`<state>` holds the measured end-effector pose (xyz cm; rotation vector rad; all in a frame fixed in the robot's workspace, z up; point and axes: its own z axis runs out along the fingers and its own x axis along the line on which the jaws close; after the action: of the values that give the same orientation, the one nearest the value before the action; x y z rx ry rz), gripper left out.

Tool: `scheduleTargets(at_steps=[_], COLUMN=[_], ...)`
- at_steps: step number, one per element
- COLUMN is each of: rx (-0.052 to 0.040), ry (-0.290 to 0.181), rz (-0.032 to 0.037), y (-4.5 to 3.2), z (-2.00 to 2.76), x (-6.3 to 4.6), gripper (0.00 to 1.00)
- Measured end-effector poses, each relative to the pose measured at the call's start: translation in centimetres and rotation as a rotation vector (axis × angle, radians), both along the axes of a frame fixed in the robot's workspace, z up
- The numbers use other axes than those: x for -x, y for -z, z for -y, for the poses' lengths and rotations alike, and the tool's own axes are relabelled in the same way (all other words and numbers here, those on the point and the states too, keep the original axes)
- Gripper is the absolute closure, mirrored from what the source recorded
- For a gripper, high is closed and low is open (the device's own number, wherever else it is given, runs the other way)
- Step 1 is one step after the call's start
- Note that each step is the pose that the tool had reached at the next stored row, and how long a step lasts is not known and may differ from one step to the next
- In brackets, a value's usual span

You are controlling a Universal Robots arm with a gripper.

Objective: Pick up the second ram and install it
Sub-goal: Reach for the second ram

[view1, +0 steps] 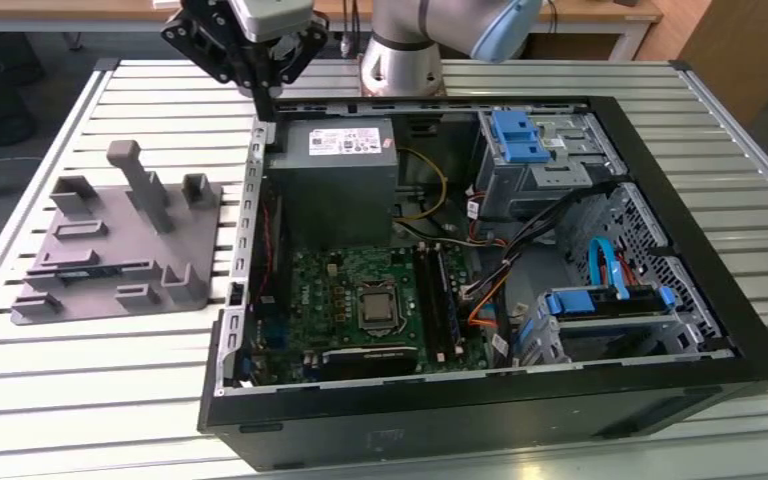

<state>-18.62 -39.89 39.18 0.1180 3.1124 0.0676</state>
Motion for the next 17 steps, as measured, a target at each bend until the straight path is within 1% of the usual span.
scheduleTargets(at_steps=[7,17], rx=[0.0000,0.0000], ry=[0.000,0.000], rz=[0.0000,0.0000], y=[0.08,0.25], z=[0.00,0.00], x=[1.6,3.2], gripper=[0.90,0.90])
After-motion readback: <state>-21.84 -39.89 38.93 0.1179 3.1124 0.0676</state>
